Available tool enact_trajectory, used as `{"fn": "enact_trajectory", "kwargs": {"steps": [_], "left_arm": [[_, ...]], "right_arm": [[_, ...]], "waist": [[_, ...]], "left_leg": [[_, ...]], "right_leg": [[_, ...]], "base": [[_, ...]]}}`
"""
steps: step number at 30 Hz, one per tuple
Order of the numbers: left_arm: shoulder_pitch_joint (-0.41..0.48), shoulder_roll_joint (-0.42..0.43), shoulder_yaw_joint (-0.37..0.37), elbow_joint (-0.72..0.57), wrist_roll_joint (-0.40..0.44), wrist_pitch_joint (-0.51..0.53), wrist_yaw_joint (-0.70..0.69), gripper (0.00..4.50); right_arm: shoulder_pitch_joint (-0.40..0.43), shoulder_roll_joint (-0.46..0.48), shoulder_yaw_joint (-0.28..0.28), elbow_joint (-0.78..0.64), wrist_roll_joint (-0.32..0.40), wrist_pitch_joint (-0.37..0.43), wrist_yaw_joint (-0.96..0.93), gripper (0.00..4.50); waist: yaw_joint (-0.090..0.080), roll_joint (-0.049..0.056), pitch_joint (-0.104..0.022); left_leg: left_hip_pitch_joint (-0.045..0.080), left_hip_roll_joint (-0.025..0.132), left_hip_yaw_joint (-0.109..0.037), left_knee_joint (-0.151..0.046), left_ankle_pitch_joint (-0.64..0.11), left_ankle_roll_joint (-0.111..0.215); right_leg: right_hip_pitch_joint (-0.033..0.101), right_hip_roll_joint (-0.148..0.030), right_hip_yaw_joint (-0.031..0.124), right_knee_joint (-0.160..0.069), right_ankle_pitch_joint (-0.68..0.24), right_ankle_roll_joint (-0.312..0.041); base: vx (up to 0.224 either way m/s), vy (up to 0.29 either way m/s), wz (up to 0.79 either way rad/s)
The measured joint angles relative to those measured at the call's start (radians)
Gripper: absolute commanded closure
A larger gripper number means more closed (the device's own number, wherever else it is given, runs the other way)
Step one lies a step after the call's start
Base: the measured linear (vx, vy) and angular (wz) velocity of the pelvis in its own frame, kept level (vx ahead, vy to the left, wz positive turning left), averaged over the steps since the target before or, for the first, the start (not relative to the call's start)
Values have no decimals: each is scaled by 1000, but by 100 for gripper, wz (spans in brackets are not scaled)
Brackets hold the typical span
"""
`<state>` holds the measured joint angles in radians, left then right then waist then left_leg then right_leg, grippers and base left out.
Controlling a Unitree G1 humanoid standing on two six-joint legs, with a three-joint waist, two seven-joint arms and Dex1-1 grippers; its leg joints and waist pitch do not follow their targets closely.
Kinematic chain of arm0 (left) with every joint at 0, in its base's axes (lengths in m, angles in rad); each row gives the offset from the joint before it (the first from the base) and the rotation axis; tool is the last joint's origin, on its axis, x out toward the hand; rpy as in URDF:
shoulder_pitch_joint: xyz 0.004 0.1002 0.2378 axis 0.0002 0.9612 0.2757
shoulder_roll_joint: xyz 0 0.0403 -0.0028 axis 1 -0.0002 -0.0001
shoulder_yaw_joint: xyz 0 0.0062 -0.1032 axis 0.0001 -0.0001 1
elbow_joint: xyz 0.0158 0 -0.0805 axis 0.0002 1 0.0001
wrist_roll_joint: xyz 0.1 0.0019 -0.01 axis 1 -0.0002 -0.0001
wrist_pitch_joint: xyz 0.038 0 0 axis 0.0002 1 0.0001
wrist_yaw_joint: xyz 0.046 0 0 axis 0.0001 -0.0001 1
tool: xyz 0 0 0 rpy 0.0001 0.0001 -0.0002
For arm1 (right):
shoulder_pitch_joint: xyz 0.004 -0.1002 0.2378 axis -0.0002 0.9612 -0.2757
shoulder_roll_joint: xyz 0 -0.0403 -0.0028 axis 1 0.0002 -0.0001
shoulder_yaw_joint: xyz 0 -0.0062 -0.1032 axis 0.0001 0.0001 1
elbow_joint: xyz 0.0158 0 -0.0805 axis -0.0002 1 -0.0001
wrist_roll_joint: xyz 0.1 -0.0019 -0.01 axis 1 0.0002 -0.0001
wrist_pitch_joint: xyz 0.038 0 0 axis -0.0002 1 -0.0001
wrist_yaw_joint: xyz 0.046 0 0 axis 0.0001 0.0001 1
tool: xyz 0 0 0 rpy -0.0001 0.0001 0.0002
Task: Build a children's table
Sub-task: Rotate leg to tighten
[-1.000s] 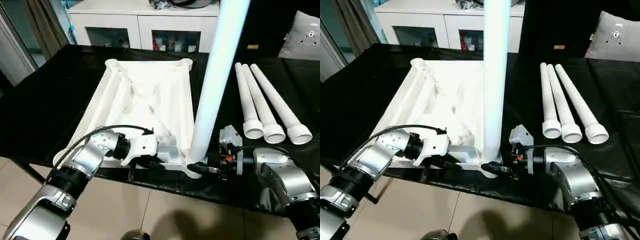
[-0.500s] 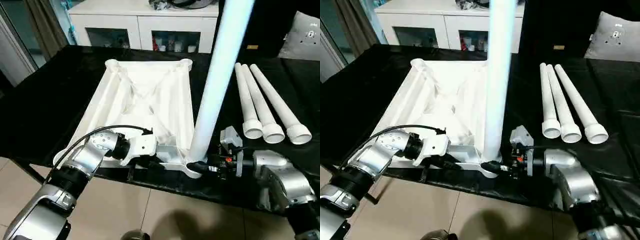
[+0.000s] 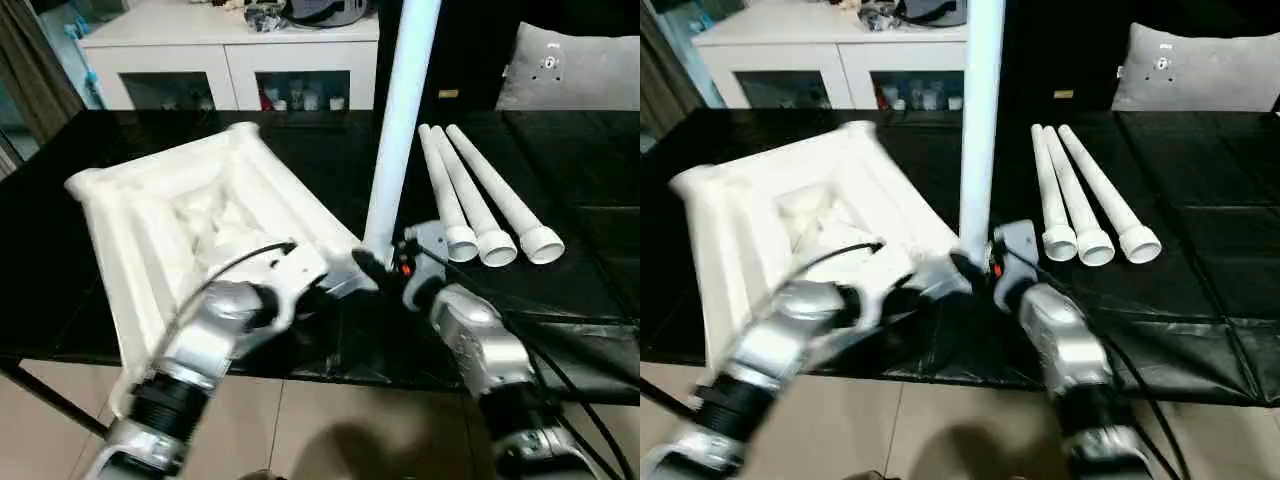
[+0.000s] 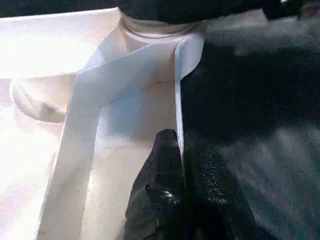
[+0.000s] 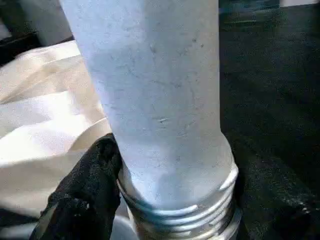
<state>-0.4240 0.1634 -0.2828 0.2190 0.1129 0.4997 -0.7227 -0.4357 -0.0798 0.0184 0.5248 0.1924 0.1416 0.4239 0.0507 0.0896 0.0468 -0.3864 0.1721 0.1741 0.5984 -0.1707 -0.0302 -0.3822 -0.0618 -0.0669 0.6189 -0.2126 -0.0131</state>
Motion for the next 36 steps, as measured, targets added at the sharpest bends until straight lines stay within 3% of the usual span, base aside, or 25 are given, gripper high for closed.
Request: {"fn": "enact_trajectory", "kwargs": {"steps": [3,5,8,11,16,18,26,34,35,36], "left_arm": [[0,5,-13,-6,4,-8,12,450],[0,14,-20,-6,6,-23,12,450],[-1,13,-25,-7,8,-27,10,450],[-2,32,-36,-6,10,-49,3,450],[-20,63,-47,41,-2,-141,-51,450],[-32,77,-48,71,-6,-189,-94,450],[-65,153,-58,157,-48,-324,-257,450],[-122,178,-85,262,-52,-437,-341,450],[-126,177,-84,271,-60,-439,-344,407],[-128,176,-82,277,-67,-442,-346,396]], "right_arm": [[-1,2,1,11,-15,-29,-17,173],[-1,-1,-1,21,-18,-51,-17,103],[-1,0,-13,38,-12,-69,-18,96],[8,-3,-23,36,5,-80,0,59],[94,-61,-27,-23,28,-94,102,14],[132,-112,-25,-80,48,-97,174,5],[187,-285,-19,-197,88,-80,419,5],[193,-339,-9,-263,129,-27,541,5],[201,-343,-6,-279,131,-18,551,0],[206,-344,-5,-284,133,-13,557,0]], "waist": [[3,-1,-1],[3,-2,-2],[9,-2,-2],[11,-2,-2],[31,3,0],[40,3,0],[47,3,0],[62,3,1],[64,3,1],[63,2,1]], "left_leg": [[-1,0,0,-3,0,0],[-1,0,0,-6,0,0],[-1,0,0,-7,0,0],[-2,0,0,-8,0,0],[-5,0,1,-8,0,0],[-5,0,1,-8,0,0],[-7,0,1,-7,0,0],[-7,0,1,-7,0,1],[-7,0,1,-7,0,1],[-7,0,1,-7,0,1]], "right_leg": [[0,0,0,-4,5,-3],[0,1,0,-5,5,-3],[-1,1,-1,-6,4,-3],[-1,1,-1,-7,4,-2],[-2,1,-1,-8,4,-2],[-3,1,-1,-8,4,-1],[-3,1,-1,-8,4,-1],[-3,0,-1,-8,4,-1],[-3,0,-1,-8,4,-1],[-3,0,-2,-8,4,-1]], "base": [[0,0,0],[0,0,0],[0,0,0],[0,0,0],[0,0,0],[0,0,0],[0,0,0],[0,0,0],[0,0,0],[0,0,0]]}}
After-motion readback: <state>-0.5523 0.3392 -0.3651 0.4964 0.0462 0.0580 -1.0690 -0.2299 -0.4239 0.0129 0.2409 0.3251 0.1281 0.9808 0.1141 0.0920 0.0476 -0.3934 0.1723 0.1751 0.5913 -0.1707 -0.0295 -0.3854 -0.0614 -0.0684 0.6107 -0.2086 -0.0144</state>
